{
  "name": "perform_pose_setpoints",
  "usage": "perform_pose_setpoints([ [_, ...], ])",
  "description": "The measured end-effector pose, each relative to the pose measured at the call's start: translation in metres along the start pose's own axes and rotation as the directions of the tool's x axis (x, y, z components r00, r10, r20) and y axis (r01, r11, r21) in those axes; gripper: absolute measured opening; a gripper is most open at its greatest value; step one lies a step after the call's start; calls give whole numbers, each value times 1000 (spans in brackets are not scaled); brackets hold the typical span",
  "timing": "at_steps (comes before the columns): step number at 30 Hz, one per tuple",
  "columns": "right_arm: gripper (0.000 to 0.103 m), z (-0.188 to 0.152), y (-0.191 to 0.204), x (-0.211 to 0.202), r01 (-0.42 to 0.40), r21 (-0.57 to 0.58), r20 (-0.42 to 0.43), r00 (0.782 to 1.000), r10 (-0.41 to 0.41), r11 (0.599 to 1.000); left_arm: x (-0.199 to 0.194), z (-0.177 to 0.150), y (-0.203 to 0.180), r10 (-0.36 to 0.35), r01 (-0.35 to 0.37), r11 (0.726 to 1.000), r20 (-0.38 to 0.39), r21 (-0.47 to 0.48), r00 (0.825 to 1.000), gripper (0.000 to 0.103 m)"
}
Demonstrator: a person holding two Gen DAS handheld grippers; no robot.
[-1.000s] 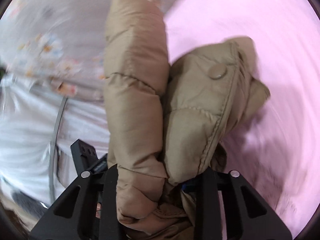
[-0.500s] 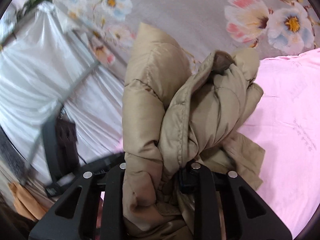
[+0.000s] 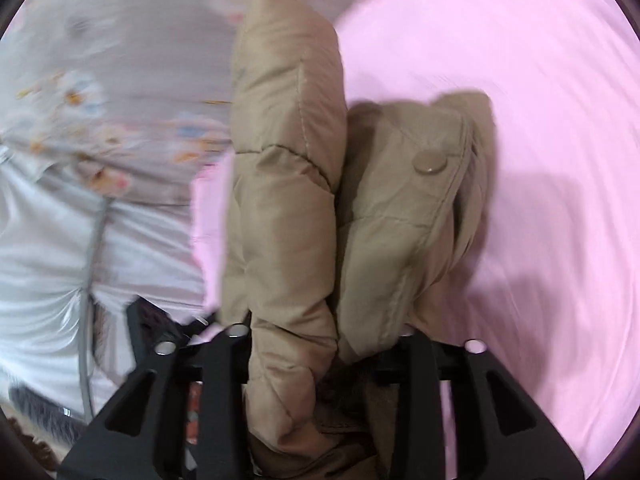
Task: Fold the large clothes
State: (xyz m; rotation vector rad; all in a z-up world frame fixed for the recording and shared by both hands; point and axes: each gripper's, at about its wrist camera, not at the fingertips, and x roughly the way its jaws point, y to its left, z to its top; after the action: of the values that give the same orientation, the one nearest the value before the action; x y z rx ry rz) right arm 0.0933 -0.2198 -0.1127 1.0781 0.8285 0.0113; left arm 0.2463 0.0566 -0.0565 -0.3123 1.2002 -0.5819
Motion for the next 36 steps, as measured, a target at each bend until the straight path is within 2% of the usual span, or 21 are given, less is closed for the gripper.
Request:
perform_pose_setpoints([
  [2, 80, -9, -12, 2, 81, 40, 36, 996, -82, 996, 10, 10, 1, -5, 6, 1000, -31, 29, 999, 87],
  [3, 83, -10, -19, 7, 68, 67, 29, 997, -71, 995, 17, 13, 1, -13, 15, 999, -52, 44, 999, 89],
  [6, 86, -6, -41, 34, -93, 180, -47, 994, 103, 979, 37, 17, 8, -21, 25, 999, -84, 48, 996, 98],
  [8, 86, -1, -45, 49, -163, 196, -70, 981, 180, 967, 53, 18, 15, -115, 115, 993, -124, -2, 986, 98],
  [9, 83, 2, -47, 55, -192, 206, -74, 975, 211, 960, 58, 16, 16, -147, 146, 989, -129, -17, 981, 98],
  [11, 61, 7, -47, 61, -256, 236, -71, 958, 279, 938, 64, 15, 11, -162, 162, 987, -104, -1, 981, 98],
  [12, 54, 12, -40, 62, -284, 228, -68, 950, 306, 931, 63, 15, 5, -171, 173, 985, -81, 21, 982, 97],
  [13, 41, 17, -30, 60, -291, 192, -67, 949, 309, 937, 59, 16, -1, -174, 176, 983, -56, 48, 983, 96],
  [14, 35, 23, -16, 57, -293, 138, -71, 950, 305, 946, 54, 17, -4, -182, 184, 981, -33, 66, 983, 96],
  [17, 32, 44, 42, 51, -294, -61, -78, 954, 289, 954, 29, 32, -13, -259, 253, 964, 72, 87, 963, 91],
  [21, 32, 63, 107, 54, -287, -291, -41, 957, 288, 913, -14, 53, -15, -286, 256, 955, 233, 149, 930, 89],
  [23, 32, 68, 122, 62, -255, -363, -30, 964, 263, 896, -24, 59, -13, -260, 217, 961, 285, 173, 923, 89],
  [24, 33, 69, 123, 69, -229, -371, -24, 971, 237, 900, -21, 63, -9, -217, 173, 971, 305, 165, 927, 89],
  [26, 52, 74, 107, 98, -123, -364, -30, 992, 120, 923, -4, 66, 11, -77, 43, 992, 298, 118, 951, 88],
  [27, 56, 78, 87, 116, -51, -321, -67, 997, 31, 946, 11, 67, 24, 31, -55, 995, 267, 83, 963, 87],
  [28, 59, 80, 69, 122, -28, -257, -109, 994, 0, 966, 21, 65, 37, 100, -115, 992, 233, 51, 967, 88],
  [29, 61, 80, 53, 120, -61, -172, -137, 990, 37, 983, 20, 61, 46, 95, -104, 994, 232, 27, 968, 87],
  [30, 61, 77, 39, 104, -108, -91, -118, 988, 97, 990, 8, 56, 52, 76, -80, 997, 247, 8, 966, 84],
  [32, 62, 72, 25, 69, -161, -34, -51, 986, 160, 986, -23, 47, 48, 102, -115, 993, 307, 25, 946, 82],
  [34, 64, 65, 15, 29, -128, -4, 28, 991, 128, 992, -46, 41, 47, 125, -148, 988, 336, 44, 933, 82],
  [36, 52, 59, 35, 3, -40, -104, 92, 995, 49, 994, -62, 40, 39, 200, -231, 972, 347, 50, 916, 82],
])
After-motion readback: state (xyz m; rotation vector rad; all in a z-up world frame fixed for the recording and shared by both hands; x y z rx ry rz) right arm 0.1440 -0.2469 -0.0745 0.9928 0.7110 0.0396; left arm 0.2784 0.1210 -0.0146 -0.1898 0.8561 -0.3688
